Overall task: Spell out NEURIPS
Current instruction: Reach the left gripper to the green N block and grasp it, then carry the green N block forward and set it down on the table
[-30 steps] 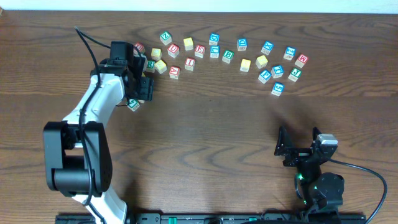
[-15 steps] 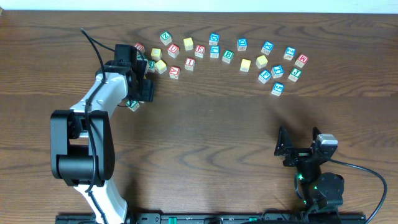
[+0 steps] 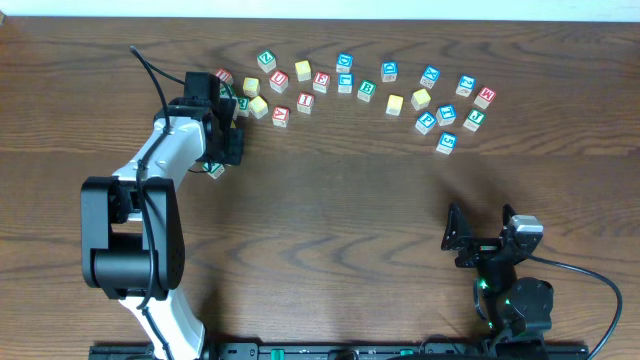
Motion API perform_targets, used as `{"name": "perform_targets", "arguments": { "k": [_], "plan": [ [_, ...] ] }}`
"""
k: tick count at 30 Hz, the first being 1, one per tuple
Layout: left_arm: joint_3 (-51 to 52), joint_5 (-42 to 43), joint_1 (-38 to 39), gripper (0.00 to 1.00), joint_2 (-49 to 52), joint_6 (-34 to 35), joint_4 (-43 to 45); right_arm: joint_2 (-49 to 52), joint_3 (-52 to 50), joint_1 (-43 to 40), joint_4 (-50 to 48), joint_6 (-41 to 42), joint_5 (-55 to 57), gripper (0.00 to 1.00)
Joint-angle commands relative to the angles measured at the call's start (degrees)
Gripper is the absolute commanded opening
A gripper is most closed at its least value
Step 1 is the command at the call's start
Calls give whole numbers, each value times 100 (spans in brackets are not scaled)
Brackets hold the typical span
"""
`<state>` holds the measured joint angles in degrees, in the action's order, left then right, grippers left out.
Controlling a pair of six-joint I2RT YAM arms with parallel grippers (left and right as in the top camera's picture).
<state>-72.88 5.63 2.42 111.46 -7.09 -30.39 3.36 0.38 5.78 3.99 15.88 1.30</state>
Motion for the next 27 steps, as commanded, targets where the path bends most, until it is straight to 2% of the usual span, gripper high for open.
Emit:
{"name": "perform_targets", "arguments": {
  "k": [1, 3, 7, 13, 14, 27],
  "plan": [
    [-39, -55, 9, 46, 74, 33, -31, -7, -7, -55, 15, -24, 26, 99],
    [-39, -55, 9, 46, 74, 33, -15, -7, -7, -55, 15, -24, 26, 99],
    [-39, -55, 9, 36, 74, 42, -13, -7, -7, -55, 15, -24, 26, 99],
    [-42, -52, 9, 33, 74, 188, -11, -7, -7, -55, 15, -24, 26, 99],
    [-42, -52, 15, 31, 74, 188, -11, -7, -7, -55, 15, -24, 26, 99],
    [-129, -9, 439, 28, -533, 1058, -46, -7, -7, -55, 15, -24, 24, 99]
  ]
}}
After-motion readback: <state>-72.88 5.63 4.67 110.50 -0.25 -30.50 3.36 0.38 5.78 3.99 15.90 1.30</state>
